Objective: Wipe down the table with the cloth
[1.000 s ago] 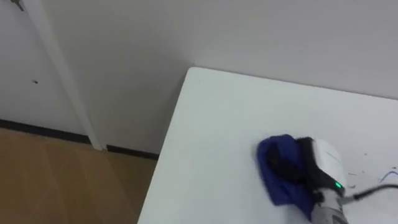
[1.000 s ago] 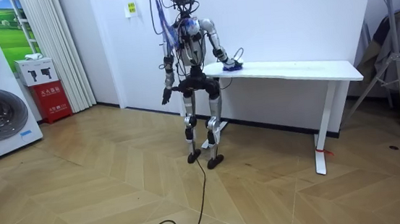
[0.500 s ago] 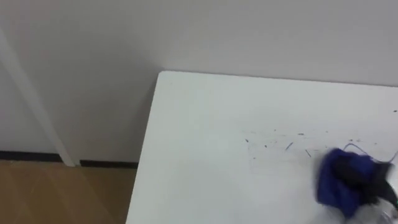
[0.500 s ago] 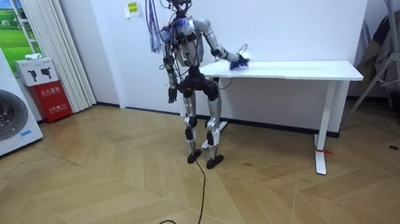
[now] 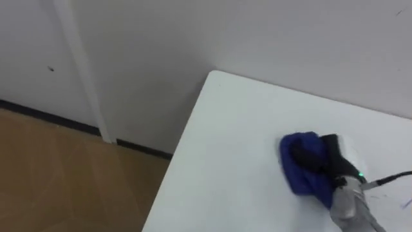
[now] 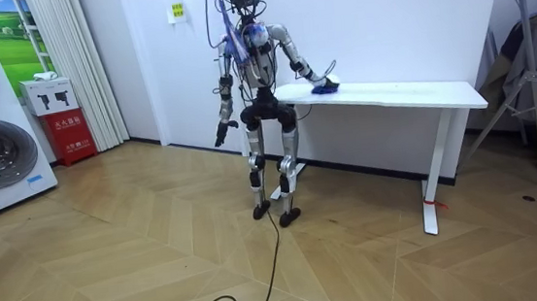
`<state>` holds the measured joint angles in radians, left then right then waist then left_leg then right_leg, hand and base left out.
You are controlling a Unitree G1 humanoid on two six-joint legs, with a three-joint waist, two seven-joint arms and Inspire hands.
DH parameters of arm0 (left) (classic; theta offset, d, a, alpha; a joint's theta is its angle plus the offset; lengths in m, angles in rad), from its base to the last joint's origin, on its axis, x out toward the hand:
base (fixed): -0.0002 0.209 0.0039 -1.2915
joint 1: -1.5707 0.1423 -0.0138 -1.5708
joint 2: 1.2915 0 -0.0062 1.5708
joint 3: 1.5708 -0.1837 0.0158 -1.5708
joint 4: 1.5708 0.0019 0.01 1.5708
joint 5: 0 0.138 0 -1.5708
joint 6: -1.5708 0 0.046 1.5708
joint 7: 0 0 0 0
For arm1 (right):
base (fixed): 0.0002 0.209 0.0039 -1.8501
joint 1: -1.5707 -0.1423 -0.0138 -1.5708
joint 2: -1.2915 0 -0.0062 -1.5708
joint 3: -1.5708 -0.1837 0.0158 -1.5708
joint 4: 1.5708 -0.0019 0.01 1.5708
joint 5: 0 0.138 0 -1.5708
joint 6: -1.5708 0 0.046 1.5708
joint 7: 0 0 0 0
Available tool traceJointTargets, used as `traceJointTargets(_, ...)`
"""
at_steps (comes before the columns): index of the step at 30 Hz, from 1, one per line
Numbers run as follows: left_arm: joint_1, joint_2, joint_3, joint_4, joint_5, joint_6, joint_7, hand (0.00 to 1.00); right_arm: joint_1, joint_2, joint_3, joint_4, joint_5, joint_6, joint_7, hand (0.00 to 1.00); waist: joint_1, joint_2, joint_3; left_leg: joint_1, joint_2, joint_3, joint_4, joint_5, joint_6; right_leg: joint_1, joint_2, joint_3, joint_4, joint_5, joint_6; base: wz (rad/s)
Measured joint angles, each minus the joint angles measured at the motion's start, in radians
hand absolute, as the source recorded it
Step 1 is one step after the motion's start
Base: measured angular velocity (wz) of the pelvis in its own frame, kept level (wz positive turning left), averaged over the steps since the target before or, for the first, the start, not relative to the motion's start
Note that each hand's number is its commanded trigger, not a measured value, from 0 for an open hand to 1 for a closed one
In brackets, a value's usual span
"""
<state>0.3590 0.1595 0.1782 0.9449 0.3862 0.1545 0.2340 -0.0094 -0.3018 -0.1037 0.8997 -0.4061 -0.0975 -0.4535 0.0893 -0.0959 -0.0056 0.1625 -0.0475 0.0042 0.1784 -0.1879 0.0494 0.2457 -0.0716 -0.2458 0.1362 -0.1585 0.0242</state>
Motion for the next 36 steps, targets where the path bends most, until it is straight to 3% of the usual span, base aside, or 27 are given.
traceJointTargets(3, -0.012, 0.003, 0.018, -0.001, 0.0, -0.014, 0.02, 0.0, 0.041, -0.057, -0.048, 0.064, 0.07, -0.001, -0.019, 1.0, -0.008, 0.004, -0.0043, 0.01, 0.001, 0.036, -0.004, -0.007, 0.012, 0.0, 0.003, 0.026, 0.0, -0.005, 0.007, -0.36)
traceJointTargets(5, -0.03, 0.004, 0.017, 0.013, 0.0, -0.021, 0.025, 0.0, 0.061, -0.077, -0.056, 0.071, 0.098, 0.002, -0.018, 1.0, -0.015, 0.013, -0.0091, 0.006, 0.003, 0.026, -0.001, -0.028, 0.027, -0.002, 0.008, 0.023, -0.001, -0.009, 0.014, -0.33)
traceJointTargets(8, -0.059, 0.004, -0.009, 0.02, -0.002, -0.021, 0.026, 0.0, 0.062, -0.074, -0.057, 0.049, 0.099, 0.03, -0.018, 1.0, -0.013, 0.015, -0.0095, 0.009, 0.002, 0.039, 0.01, -0.035, 0.028, -0.004, 0.008, 0.037, 0.0, -0.01, 0.016, -0.26)
traceJointTargets(10, -0.067, 0.002, -0.044, 0.021, -0.003, -0.011, 0.026, 0.0, 0.024, -0.055, -0.039, 0.02, 0.094, 0.087, -0.018, 1.0, 0.001, 0.017, -0.009, 0.005, 0.003, 0.059, 0.011, -0.033, 0.027, -0.017, 0.008, 0.058, 0.005, -0.01, 0.016, -0.44)
traceJointTargets(12, -0.08, -0.015, -0.073, 0.029, -0.002, 0.002, 0.025, 0.0, -0.033, -0.014, 0.026, -0.054, 0.058, 0.179, 0.018, 1.0, 0.044, 0.032, -0.0068, 0.004, 0.011, 0.079, 0.011, -0.029, 0.02, -0.046, 0.02, 0.091, 0.022, 0.0, 0.003, -0.66)
traceJointTargets(13, -0.082, -0.017, -0.077, 0.029, -0.003, 0.002, 0.025, 0.0, -0.046, -0.005, 0.057, -0.082, 0.046, 0.193, 0.033, 1.0, 0.054, 0.033, -0.0064, 0.003, 0.013, 0.079, 0.011, -0.028, 0.019, -0.055, 0.026, 0.103, 0.026, 0.003, -0.002, -0.57)
traceJointTargets(15, -0.085, -0.021, -0.098, 0.028, -0.013, 0.008, 0.024, 0.0, -0.136, 0.079, 0.215, -0.2, -0.023, 0.231, 0.121, 1.0, 0.062, 0.032, -0.0034, -0.019, 0.021, 0.064, 0.011, -0.017, 0.009, -0.087, 0.041, 0.107, 0.04, 0.013, -0.019, -0.37)
traceJointTargets(16, -0.089, -0.022, -0.111, 0.026, -0.024, 0.01, 0.022, 0.0, -0.165, 0.096, 0.262, -0.22, -0.048, 0.225, 0.143, 1.0, 0.062, 0.032, 0.0005, -0.025, 0.021, 0.055, 0.011, -0.013, 0.008, -0.092, 0.044, 0.104, 0.037, 0.016, -0.024, 0.05)
traceJointTargets(17, -0.103, -0.026, -0.13, 0.025, -0.029, 0.01, 0.016, 0.0, -0.216, 0.114, 0.326, -0.241, -0.078, 0.214, 0.181, 1.0, 0.064, 0.032, 0.0102, -0.032, 0.021, 0.039, 0.011, -0.006, 0.004, -0.095, 0.045, 0.091, 0.032, 0.018, -0.028, 0.33)
traceJointTargets(18, -0.113, -0.031, -0.146, 0.024, -0.03, 0.008, 0.012, 0.0, -0.254, 0.115, 0.361, -0.249, -0.092, 0.198, 0.215, 1.0, 0.089, 0.033, 0.0135, -0.033, 0.018, 0.024, 0.009, 0.0, 0.002, -0.099, 0.046, 0.084, 0.031, 0.017, -0.029, 0.43)
traceJointTargets(20, -0.108, -0.031, -0.151, 0.004, -0.051, 0.007, 0.011, 0.0, -0.296, 0.116, 0.379, -0.249, -0.093, 0.183, 0.242, 1.0, 0.123, 0.031, 0.0135, -0.037, 0.018, 0.017, 0.002, 0.008, 0.005, -0.101, 0.044, 0.075, 0.03, 0.009, -0.031, 0.34)
traceJointTargets(23, -0.043, -0.027, -0.142, -0.023, -0.071, 0.018, 0.011, 0.0, -0.298, 0.109, 0.367, -0.217, -0.107, 0.175, 0.245, 1.0, 0.132, 0.02, 0.0121, -0.043, 0.009, -0.012, 0.003, 0.011, 0.006, -0.085, 0.038, 0.04, 0.008, 0.002, -0.028, 0.34)
traceJointTargets(25, -0.023, -0.023, -0.128, -0.023, -0.071, 0.028, 0.011, 0.0, -0.243, 0.107, 0.336, -0.144, -0.108, 0.16, 0.228, 1.0, 0.122, 0.009, 0.0136, -0.046, 0.004, -0.036, 0.005, 0.01, 0.007, -0.074, 0.035, 0.015, -0.001, 0.001, -0.026, 0.44)
traceJointTargets(27, -0.008, -0.027, -0.092, -0.011, -0.07, 0.03, 0.011, 0.0, -0.148, 0.103, 0.254, -0.125, -0.105, 0.059, 0.12, 1.0, 0.077, 0.01, 0.0117, -0.039, 0.0, -0.049, 0.002, 0.007, 0.012, -0.057, 0.026, 0.008, -0.004, 0.0, -0.024, 0.43)
traceJointTargets(29, -0.004, -0.024, -0.054, -0.01, -0.066, 0.024, 0.012, 0.0, -0.081, 0.082, 0.181, -0.098, -0.101, 0.016, 0.056, 1.0, 0.046, 0.01, 0.0108, -0.014, -0.002, -0.048, -0.012, 0.004, 0.016, -0.034, 0.022, 0.01, -0.003, -0.004, -0.017, 0.17)
traceJointTargets(30, -0.001, -0.024, -0.027, -0.01, -0.064, 0.016, 0.019, 0.0, -0.039, 0.07, 0.115, -0.076, -0.093, 0.001, 0.016, 1.0, 0.027, 0.013, 0.0065, -0.007, -0.002, -0.046, -0.014, 0.0, 0.021, -0.024, 0.022, 0.013, 0.0, -0.005, -0.016, 0.0)
traceJointTargets(31, 0.0, -0.023, -0.019, -0.01, -0.065, 0.013, 0.023, 0.0, -0.015, 0.061, 0.088, -0.072, -0.081, 0.001, -0.004, 1.0, 0.02, 0.016, 0.004, -0.001, -0.002, -0.043, -0.015, -0.003, 0.023, -0.02, 0.024, 0.019, -0.001, -0.005, -0.016, -0.18)
traceJointTargets(33, 0.001, -0.023, 0.016, -0.009, -0.066, 0.004, 0.036, 0.0, 0.082, 0.011, 0.008, -0.046, -0.015, -0.01, -0.071, 1.0, 0.0, 0.023, -0.0119, 0.01, -0.003, -0.031, -0.012, -0.018, 0.03, -0.01, 0.027, 0.027, -0.001, -0.006, -0.012, -0.22)
traceJointTargets(36, 0.003, -0.018, 0.035, -0.009, -0.063, -0.005, 0.042, 0.0, 0.155, -0.023, -0.064, 0.019, 0.053, -0.014, -0.118, 1.0, -0.031, 0.022, -0.0138, 0.041, -0.001, -0.02, -0.009, -0.03, 0.037, 0.013, 0.026, 0.032, 0.007, -0.007, -0.011, -0.12)
